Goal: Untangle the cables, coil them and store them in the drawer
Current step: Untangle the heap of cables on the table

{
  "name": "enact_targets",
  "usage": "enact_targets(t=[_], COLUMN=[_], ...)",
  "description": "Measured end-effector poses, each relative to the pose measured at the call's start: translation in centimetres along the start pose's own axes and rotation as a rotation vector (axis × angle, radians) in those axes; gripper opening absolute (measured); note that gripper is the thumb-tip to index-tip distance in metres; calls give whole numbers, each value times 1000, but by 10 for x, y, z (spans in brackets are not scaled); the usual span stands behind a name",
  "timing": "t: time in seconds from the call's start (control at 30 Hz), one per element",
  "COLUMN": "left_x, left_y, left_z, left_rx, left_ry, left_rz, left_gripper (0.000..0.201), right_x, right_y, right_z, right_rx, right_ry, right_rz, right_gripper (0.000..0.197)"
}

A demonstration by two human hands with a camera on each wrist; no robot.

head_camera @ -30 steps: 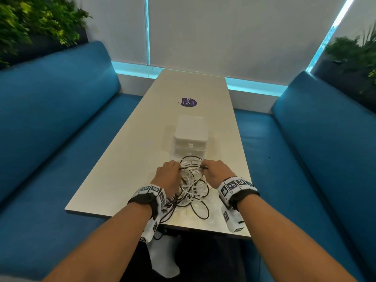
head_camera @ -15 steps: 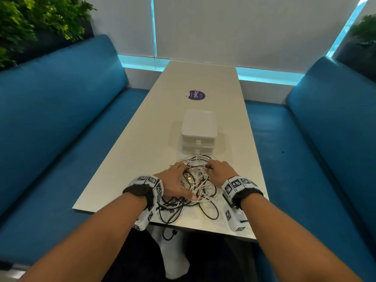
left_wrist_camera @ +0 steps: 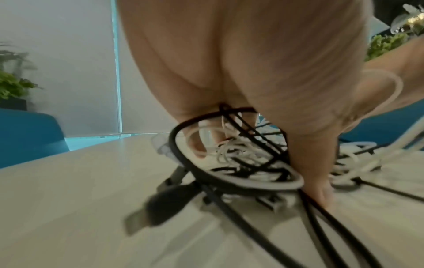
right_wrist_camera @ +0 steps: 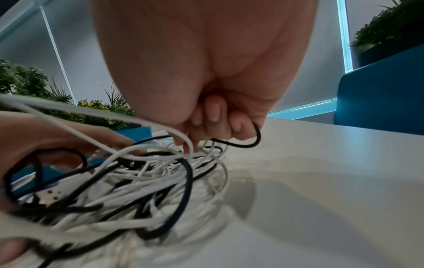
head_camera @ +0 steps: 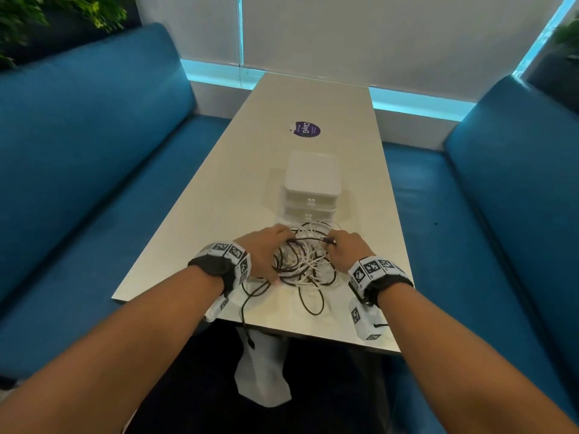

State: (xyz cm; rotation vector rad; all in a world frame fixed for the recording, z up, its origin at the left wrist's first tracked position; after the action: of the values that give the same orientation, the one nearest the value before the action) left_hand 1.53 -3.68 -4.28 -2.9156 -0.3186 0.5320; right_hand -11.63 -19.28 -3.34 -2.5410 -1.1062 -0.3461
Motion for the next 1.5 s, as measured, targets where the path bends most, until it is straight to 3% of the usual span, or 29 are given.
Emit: enact_targets(t=[0.13, 0.27, 0.4, 0.53, 0.67, 0.77, 0.87, 0.93, 1.0, 1.23, 1.37, 1.5], left_x=[2, 13, 19, 12, -16, -42, -59, -59, -54, -39, -36, -29], left_y=[-9, -25, -27, -19, -5, 8, 26, 31, 31, 19, 18, 22], left_z=[-12, -22, -21, -20, -34, -35, -19, -11, -7, -1, -2, -6], left_rx=[-178, -332, -268, -223, -366, -532, -437, -352, -355, -262, -259, -416], left_ry=[243, 373, 236, 14, -10, -59, -115, -197, -305, -433, -457, -649], left_rz=[-45, -241, -343, -398, -381, -247, -70, -56, -48, -82, -77, -131], left_gripper=[113, 102, 75, 82, 78, 59, 45, 42, 40, 67, 63, 58], right_x=[-3, -3, -1, 0, -1, 0, -2, -6, -11, -25, -33, -42], right_y=[-6, -12, -16, -15, -13, -12, -12, -12, -11, -5, -5, -7], right_z=[-2, -7, -14, -18, -15, -16, -18, -20, -26, -41, -42, -37], right_rx=[-24, -34, -54, -87, -96, -98, -87, -86, -101, -169, -181, -160], right_ry=[-46, -60, -58, -18, 20, 55, 74, 77, 94, 70, 77, 55], right_rz=[20, 20, 10, -13, -39, -58, -97, -120, -124, -97, -55, -9], right_gripper=[22, 24, 33, 36, 32, 29, 23, 18, 17, 16, 17, 20])
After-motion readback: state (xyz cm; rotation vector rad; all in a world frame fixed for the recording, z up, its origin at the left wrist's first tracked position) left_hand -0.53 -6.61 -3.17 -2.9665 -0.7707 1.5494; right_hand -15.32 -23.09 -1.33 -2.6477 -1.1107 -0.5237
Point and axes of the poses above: each hand's wrist, its own y-axis towards the middle knuckle, its own z-axis out of the palm, x = y × z, the point moved 4 cm from there along y, towards the middle knuckle, and after that the axes turned 5 degrees about z, right-handed, at the moved point
